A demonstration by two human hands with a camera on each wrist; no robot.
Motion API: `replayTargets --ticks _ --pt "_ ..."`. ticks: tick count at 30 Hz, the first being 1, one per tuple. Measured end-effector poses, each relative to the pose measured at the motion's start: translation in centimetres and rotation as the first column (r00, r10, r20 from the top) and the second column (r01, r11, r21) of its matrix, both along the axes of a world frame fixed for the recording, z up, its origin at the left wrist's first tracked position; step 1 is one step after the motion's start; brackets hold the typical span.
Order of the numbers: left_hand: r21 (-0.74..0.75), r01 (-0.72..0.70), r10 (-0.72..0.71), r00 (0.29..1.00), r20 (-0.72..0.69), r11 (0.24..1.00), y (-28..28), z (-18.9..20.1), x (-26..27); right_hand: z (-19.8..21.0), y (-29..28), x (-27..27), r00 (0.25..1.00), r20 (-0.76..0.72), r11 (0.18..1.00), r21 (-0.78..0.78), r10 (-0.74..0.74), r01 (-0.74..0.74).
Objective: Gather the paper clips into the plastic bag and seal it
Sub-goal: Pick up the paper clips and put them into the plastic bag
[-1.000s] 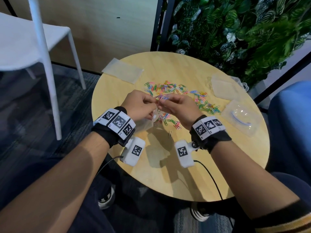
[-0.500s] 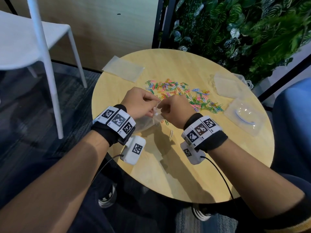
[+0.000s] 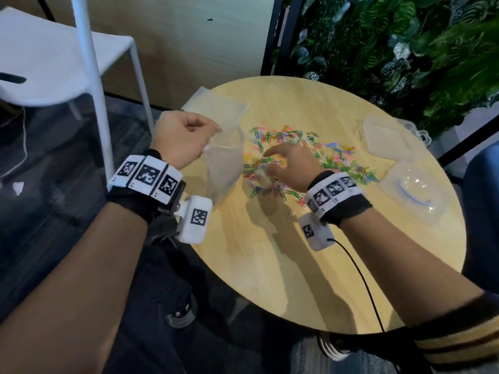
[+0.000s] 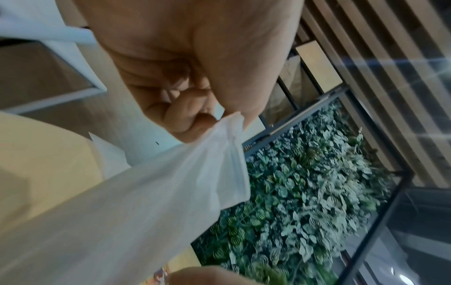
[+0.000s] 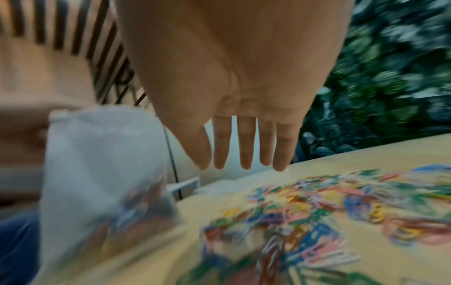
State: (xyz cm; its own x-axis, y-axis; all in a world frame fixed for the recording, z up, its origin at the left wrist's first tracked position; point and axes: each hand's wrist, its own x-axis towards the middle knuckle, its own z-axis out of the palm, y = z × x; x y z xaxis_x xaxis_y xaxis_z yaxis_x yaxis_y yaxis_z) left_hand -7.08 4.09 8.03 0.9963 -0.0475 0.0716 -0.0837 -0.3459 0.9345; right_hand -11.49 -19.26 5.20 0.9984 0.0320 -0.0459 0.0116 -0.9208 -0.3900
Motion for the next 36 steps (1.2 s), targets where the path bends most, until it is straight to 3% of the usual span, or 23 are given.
replayTargets --ticks 3,6,13,16,18,22,24,26,27,28,30,31,33,36 --pt "-0.011 -0.044 0.044 0.997 0.058 0.999 1.1 0.3 -0.3 -3.0 3.8 1.4 0.971 -0.132 0.959 -0.176 0.2 -0.222" --pt "0.023 -0.047 0.044 0.991 0.124 0.999 1.0 0.1 -0.5 -5.4 5.4 1.8 0.943 -0.26 0.88 -0.37 0.209 -0.297" --pt "0.023 0.041 -0.042 0.997 0.069 0.999 0.3 -0.3 0.0 -6.8 2.2 -1.4 0.927 -0.263 0.81 -0.458 0.269 -0.365" --pt "0.025 0.086 -0.086 0.996 0.021 0.996 -1.0 -0.4 -0.2 -6.8 -0.3 -2.0 0.925 -0.194 0.808 -0.451 0.327 -0.38" --pt "0.018 0.12 -0.12 0.993 -0.006 0.993 -2.1 -0.3 -0.5 -6.3 -1.7 -2.1 0.939 -0.161 0.829 -0.44 0.304 -0.344" --pt "-0.007 0.171 -0.171 0.984 -0.057 0.985 -3.6 -0.5 -1.1 -4.7 -4.1 -1.8 0.975 -0.185 0.868 -0.457 0.121 -0.194" --pt "-0.031 0.187 -0.19 0.978 -0.088 0.982 -4.0 -0.8 -1.0 -3.9 -5.4 -1.8 0.986 -0.166 0.939 -0.334 0.027 -0.082" --pt "-0.045 0.203 -0.207 0.97 -0.127 0.978 -4.3 -1.1 -0.8 -2.9 -6.8 -2.2 0.983 -0.118 0.989 -0.064 -0.138 0.131" --pt "-0.047 0.211 -0.215 0.965 -0.147 0.976 -4.5 -1.2 -0.7 -2.5 -7.3 -2.4 0.957 -0.124 0.952 0.13 -0.261 0.276" --pt "-0.048 0.219 -0.224 0.961 -0.163 0.975 -4.7 -1.3 -0.7 -2.1 -7.7 -2.5 0.91 -0.186 0.841 0.348 -0.37 0.414" --pt "-0.056 0.232 -0.238 0.951 -0.197 0.971 -5.3 -1.4 -0.7 -1.1 -7.6 -2.5 0.834 -0.359 0.487 0.686 -0.418 0.54" --pt "-0.06 0.241 -0.249 0.945 -0.213 0.969 -5.5 -1.5 -0.8 -0.4 -7.2 -2.3 0.826 -0.422 0.334 0.77 -0.373 0.544" --pt "-0.068 0.26 -0.268 0.934 -0.236 0.963 -6.1 -1.7 -0.8 1.3 -5.7 -1.8 0.851 -0.47 0.133 0.851 -0.235 0.508" --pt "-0.091 0.262 -0.276 0.929 -0.245 0.961 -6.8 -2.0 -0.8 2.8 -2.7 -1.1 0.887 -0.43 -0.018 0.901 -0.167 0.433"
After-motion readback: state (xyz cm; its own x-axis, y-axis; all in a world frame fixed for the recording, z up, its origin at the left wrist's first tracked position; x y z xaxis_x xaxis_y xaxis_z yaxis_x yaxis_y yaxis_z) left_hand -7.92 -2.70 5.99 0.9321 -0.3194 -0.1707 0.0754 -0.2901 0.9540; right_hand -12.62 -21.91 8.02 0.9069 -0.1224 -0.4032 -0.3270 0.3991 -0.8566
